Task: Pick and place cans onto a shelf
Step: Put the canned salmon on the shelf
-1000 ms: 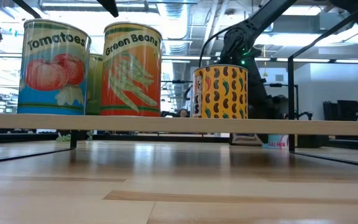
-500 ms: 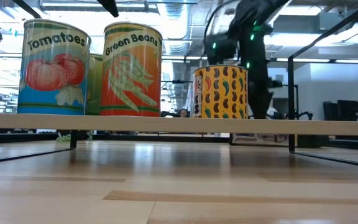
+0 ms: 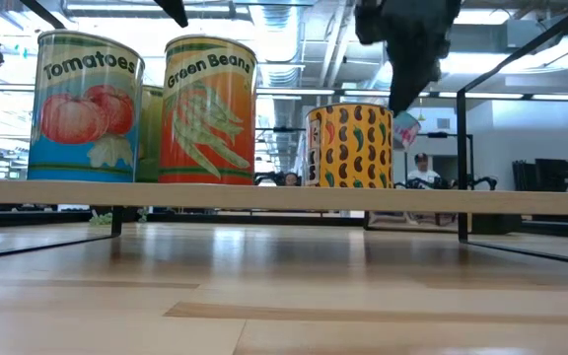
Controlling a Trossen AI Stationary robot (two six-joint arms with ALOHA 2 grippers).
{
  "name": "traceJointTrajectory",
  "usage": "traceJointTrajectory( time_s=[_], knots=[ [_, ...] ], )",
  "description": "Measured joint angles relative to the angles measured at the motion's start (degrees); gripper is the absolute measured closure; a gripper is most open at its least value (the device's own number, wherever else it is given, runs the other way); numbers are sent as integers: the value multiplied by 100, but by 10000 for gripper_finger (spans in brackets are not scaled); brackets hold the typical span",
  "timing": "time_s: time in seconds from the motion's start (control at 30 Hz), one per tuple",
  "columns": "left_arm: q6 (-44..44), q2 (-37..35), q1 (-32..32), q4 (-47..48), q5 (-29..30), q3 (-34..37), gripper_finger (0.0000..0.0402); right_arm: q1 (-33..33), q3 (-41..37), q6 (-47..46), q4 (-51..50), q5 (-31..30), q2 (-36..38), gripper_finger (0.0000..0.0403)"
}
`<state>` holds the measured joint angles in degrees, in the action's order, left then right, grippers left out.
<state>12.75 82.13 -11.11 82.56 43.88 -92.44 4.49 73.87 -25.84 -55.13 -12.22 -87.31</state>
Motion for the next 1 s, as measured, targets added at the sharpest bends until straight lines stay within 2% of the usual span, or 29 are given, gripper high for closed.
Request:
traceJointTrajectory(
  time_s=[0.13, 0.3, 0.57, 1.0],
  knots=[
    [-25, 0, 2, -2, 4, 0, 345, 441, 7, 470, -18, 288, -135, 400],
    [4, 0, 1, -4, 2, 0, 345, 702, 0, 299, -354, 446, -486, 400],
    [7, 0, 1, -13, 4, 0, 345, 916, -2, 338, -333, 843, -1215, 400],
    [5, 0, 0, -17, 9, 0, 345, 1592, 553, -29, -204, 1409, -1519, 399]
  ],
)
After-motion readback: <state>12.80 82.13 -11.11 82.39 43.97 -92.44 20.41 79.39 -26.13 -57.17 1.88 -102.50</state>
